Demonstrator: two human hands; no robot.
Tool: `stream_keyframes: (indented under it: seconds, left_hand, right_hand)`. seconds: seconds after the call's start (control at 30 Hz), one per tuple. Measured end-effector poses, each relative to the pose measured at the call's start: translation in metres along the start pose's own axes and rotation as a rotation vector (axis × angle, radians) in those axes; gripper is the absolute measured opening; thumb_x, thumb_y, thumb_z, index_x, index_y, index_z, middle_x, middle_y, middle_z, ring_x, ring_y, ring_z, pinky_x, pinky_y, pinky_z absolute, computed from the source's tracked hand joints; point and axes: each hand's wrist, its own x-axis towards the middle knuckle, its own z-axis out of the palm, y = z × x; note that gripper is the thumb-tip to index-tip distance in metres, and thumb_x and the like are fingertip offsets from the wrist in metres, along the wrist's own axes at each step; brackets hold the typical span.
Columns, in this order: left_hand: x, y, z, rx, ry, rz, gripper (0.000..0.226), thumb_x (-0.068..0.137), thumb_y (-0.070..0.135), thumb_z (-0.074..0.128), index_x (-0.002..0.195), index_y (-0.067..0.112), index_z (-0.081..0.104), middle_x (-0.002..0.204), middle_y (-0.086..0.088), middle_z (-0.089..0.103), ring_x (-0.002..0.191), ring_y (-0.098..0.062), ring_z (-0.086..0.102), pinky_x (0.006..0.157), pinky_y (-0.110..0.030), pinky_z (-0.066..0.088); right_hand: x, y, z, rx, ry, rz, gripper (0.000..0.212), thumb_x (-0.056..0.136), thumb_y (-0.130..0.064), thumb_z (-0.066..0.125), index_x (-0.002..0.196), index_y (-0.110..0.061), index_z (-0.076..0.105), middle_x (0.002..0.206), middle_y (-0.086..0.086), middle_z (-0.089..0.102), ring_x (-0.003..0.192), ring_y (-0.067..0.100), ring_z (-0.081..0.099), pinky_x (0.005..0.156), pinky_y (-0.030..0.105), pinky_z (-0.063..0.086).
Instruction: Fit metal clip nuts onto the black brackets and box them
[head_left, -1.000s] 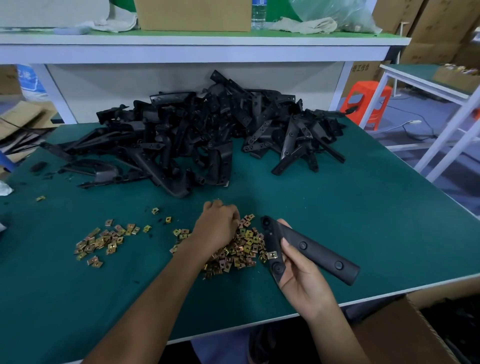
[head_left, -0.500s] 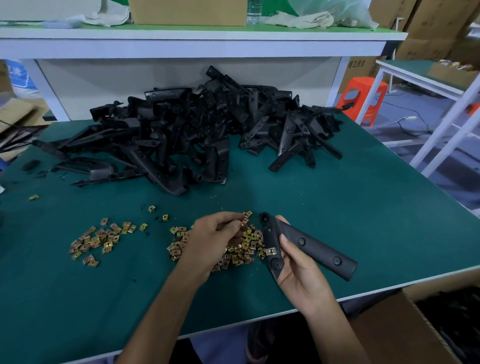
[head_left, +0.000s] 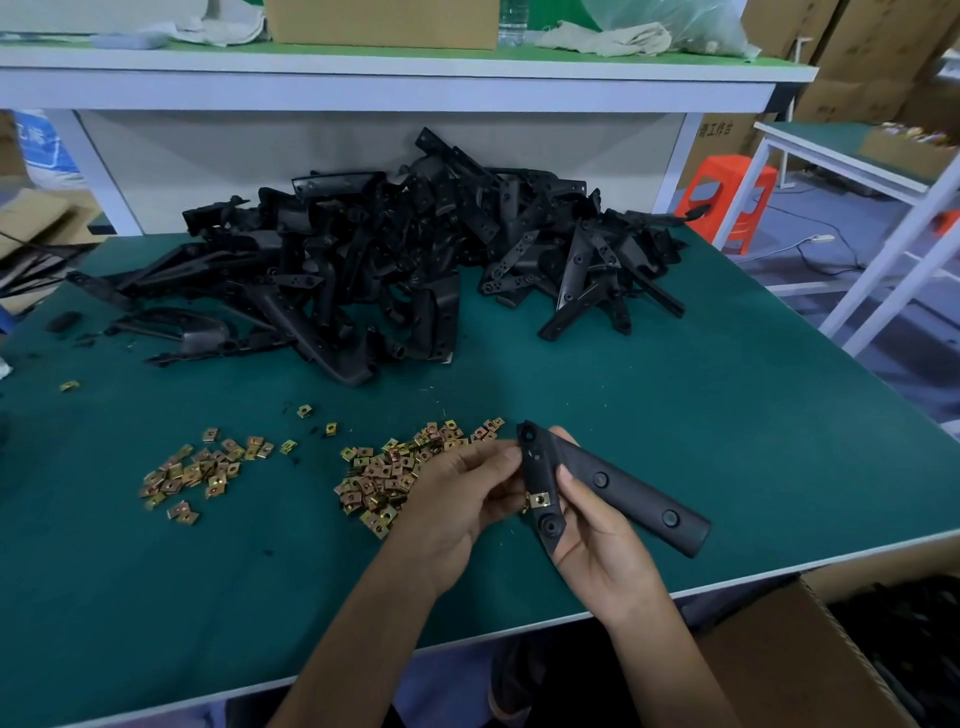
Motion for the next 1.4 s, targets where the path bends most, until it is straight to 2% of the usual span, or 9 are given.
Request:
stream_keyframes:
  seconds: [0.4, 0.57, 0.87, 0.93, 1.0, 1.13, 1.27, 1.33, 1.4]
  left_hand:
    - [-0.001, 0.0, -0.004, -0.056, -0.007, -0.055, 0.024, 0.094, 0.004, 0.064, 0.115, -0.007, 0.068, 0.079, -0.009, 0.069, 0.064, -0.011, 0.064, 0.057, -0.021, 0.056]
    - [0.0, 0.004, -0.009, 0.089, 0.03, -0.014, 0.014, 0.092, 0.006, 0.067, 0.103, 0.0, 0.072, 0.079, -0.007, 0.071, 0.064, -0.009, 0.065, 0.055, -0.02, 0.054]
    - [-0.005, 0.006, -0.011, 0.213, 0.093, -0.035, 0.008, 0.093, 0.015, 0.069, 0.094, 0.011, 0.076, 0.084, -0.006, 0.07, 0.071, -0.013, 0.063, 0.056, -0.02, 0.051]
    - [-0.006, 0.004, -0.013, 0.267, 0.129, 0.009, 0.012, 0.096, 0.015, 0.066, 0.091, 0.012, 0.077, 0.091, -0.012, 0.074, 0.084, -0.03, 0.068, 0.072, -0.034, 0.06]
    - [-0.008, 0.001, -0.018, 0.344, 0.178, 0.07, 0.016, 0.098, 0.014, 0.062, 0.094, 0.011, 0.078, 0.101, -0.017, 0.076, 0.101, -0.042, 0.068, 0.094, -0.054, 0.055]
    - [-0.012, -0.007, -0.019, 0.557, 0.142, 0.12, 0.011, 0.095, 0.027, 0.067, 0.097, 0.026, 0.078, 0.098, 0.009, 0.079, 0.099, -0.016, 0.072, 0.087, -0.035, 0.054]
    - [-0.012, -0.018, 0.002, 0.819, -0.075, 0.142, 0.019, 0.09, 0.039, 0.068, 0.099, 0.055, 0.071, 0.094, 0.026, 0.074, 0.085, 0.003, 0.071, 0.083, -0.03, 0.054]
    - [-0.013, -0.019, 0.01, 0.863, -0.131, 0.18, 0.024, 0.09, 0.037, 0.064, 0.101, 0.058, 0.068, 0.094, 0.025, 0.075, 0.085, 0.003, 0.071, 0.071, -0.025, 0.057]
    - [-0.013, -0.015, 0.012, 0.876, -0.154, 0.215, 0.025, 0.087, 0.037, 0.062, 0.102, 0.056, 0.07, 0.095, 0.02, 0.077, 0.092, -0.011, 0.072, 0.071, -0.029, 0.059]
  right_hand:
    - [0.0, 0.001, 0.0, -0.003, -0.018, -0.025, 0.039, 0.09, -0.01, 0.062, 0.125, -0.021, 0.074, 0.129, 0.014, 0.07, 0.102, 0.02, 0.074, 0.076, 0.031, 0.061]
    - [0.002, 0.003, -0.003, -0.095, -0.034, -0.049, 0.042, 0.09, -0.012, 0.065, 0.13, -0.022, 0.07, 0.131, 0.017, 0.068, 0.106, 0.022, 0.073, 0.085, 0.036, 0.062]
    - [0.002, 0.009, -0.001, -0.26, -0.009, -0.128, 0.043, 0.086, -0.013, 0.072, 0.127, -0.026, 0.072, 0.117, 0.015, 0.073, 0.082, 0.016, 0.067, 0.069, 0.027, 0.059]
    - [0.002, 0.014, 0.004, -0.297, 0.031, -0.139, 0.045, 0.084, -0.015, 0.075, 0.128, -0.025, 0.071, 0.117, 0.015, 0.073, 0.088, 0.021, 0.063, 0.071, 0.029, 0.056]
    - [-0.002, 0.021, 0.012, -0.357, 0.075, -0.161, 0.042, 0.088, -0.012, 0.073, 0.129, -0.018, 0.068, 0.096, 0.009, 0.075, 0.074, 0.015, 0.061, 0.06, 0.026, 0.054]
    - [-0.03, 0.016, 0.012, -0.342, 0.156, -0.155, 0.006, 0.087, -0.015, 0.076, 0.09, -0.011, 0.079, 0.069, 0.002, 0.068, 0.057, 0.009, 0.061, 0.05, 0.022, 0.05]
    - [-0.086, -0.024, -0.032, -0.233, 0.344, -0.173, 0.02, 0.087, -0.01, 0.075, 0.067, -0.014, 0.076, 0.062, 0.002, 0.063, 0.05, 0.01, 0.057, 0.047, 0.021, 0.046]
    - [-0.118, -0.06, -0.059, -0.078, 0.487, -0.275, 0.009, 0.08, -0.006, 0.076, 0.073, -0.012, 0.073, 0.066, 0.006, 0.059, 0.053, 0.013, 0.056, 0.05, 0.023, 0.046]
    - [-0.147, -0.104, -0.089, 0.091, 0.662, -0.425, 0.01, 0.083, -0.014, 0.072, 0.092, -0.011, 0.068, 0.078, 0.004, 0.056, 0.061, 0.013, 0.054, 0.054, 0.022, 0.046]
